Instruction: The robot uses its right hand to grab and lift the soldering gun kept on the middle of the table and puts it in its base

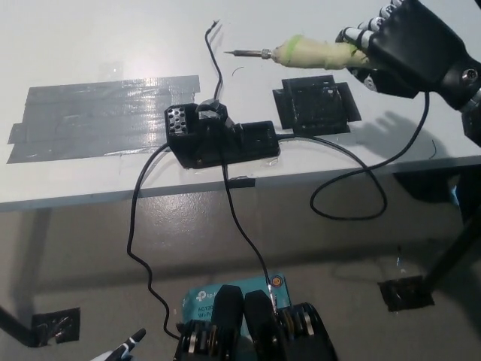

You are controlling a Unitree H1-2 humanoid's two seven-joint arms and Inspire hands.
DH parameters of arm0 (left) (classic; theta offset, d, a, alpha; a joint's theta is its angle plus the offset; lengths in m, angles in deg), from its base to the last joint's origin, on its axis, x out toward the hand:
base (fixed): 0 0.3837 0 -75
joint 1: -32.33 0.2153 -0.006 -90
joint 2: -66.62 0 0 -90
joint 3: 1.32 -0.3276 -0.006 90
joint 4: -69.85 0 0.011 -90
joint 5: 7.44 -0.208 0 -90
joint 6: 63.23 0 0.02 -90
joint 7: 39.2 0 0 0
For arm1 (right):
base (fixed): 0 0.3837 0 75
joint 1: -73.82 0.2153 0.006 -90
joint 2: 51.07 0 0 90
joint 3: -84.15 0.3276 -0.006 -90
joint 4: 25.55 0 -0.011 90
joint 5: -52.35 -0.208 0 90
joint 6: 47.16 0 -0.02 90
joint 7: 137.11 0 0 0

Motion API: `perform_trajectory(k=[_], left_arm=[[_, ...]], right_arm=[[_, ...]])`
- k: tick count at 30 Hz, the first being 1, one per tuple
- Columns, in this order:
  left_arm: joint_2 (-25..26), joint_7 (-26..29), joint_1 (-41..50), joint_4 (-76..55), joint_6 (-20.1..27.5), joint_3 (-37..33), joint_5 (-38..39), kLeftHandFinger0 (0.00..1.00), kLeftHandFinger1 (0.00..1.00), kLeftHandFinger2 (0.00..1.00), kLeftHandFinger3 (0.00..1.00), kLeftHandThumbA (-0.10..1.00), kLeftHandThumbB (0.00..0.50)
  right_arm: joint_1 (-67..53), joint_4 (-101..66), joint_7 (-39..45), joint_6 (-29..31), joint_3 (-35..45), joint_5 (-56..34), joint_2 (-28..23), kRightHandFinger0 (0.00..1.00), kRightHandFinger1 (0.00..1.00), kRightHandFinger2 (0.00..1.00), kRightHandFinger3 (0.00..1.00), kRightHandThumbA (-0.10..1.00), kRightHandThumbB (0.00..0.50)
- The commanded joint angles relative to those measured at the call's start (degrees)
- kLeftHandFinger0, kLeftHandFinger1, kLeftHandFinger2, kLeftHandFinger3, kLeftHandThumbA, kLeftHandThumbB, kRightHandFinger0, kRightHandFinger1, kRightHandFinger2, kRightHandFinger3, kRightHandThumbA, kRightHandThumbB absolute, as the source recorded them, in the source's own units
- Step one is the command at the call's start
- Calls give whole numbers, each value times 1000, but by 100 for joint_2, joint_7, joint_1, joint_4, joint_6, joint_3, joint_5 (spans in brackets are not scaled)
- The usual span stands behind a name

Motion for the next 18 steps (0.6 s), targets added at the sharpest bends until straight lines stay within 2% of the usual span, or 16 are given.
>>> perform_trajectory(k=[1,2,3,4,5,7,8,9,10,11,12,14,16,17,18], left_arm=[[94,9,-63,-61,106,0,-37,0,0,105,405,1000,500],[91,21,-58,-75,103,0,-44,0,0,104,404,1000,500],[100,17,-48,-110,94,-4,-49,0,0,92,398,1000,500],[100,18,-43,-124,65,2,-44,0,0,97,399,1000,500],[88,32,-36,-135,81,0,-50,0,0,89,398,1000,500],[76,34,-26,-158,85,9,-36,0,0,85,384,1000,500],[67,29,-24,-169,86,24,-13,0,0,83,380,1000,500],[58,42,-26,-158,94,22,-21,0,0,73,365,1000,500],[54,41,-29,-144,102,16,-26,0,0,103,374,1000,500],[51,41,-29,-145,102,14,-27,0,0,106,373,1000,500],[41,42,-29,-143,73,28,-11,0,0,106,375,1000,500],[46,9,-31,-137,91,32,12,0,0,104,380,1000,500],[51,0,-52,-104,129,32,15,0,0,103,384,1000,500],[47,-14,-54,-107,101,41,33,0,0,103,385,1000,500],[41,-9,-63,-78,120,47,39,0,0,91,367,1000,500]], right_arm=[[460,-118,382,95,17,26,21,0,0,192,176,-100,188],[460,-89,269,110,-26,-50,42,0,0,182,186,-100,191],[442,-119,355,110,-26,-99,69,0,0,94,228,-100,221],[446,-50,285,110,-73,-1,107,0,0,209,252,-100,250],[452,-16,323,110,-121,77,165,0,0,40,202,-100,230],[454,22,328,110,-142,126,231,0,0,84,158,-100,222],[461,90,285,110,-157,161,305,0,0,201,150,-100,224],[458,106,262,110,-164,188,335,0,0,241,55,-100,212],[507,257,34,110,-263,378,412,0,0,242,2,-100,188],[512,270,9,110,-273,399,415,0,0,248,0,-100,188],[523,319,19,109,-256,432,457,0,0,543,38,-100,193],[568,439,-3,81,-254,431,538,0,0,459,1,-100,204],[591,449,345,101,-182,256,567,0,0,489,74,-100,187],[596,471,308,100,-179,286,571,0,0,483,124,-100,206],[600,483,309,70,-180,311,575,0,0,354,176,-100,220]])
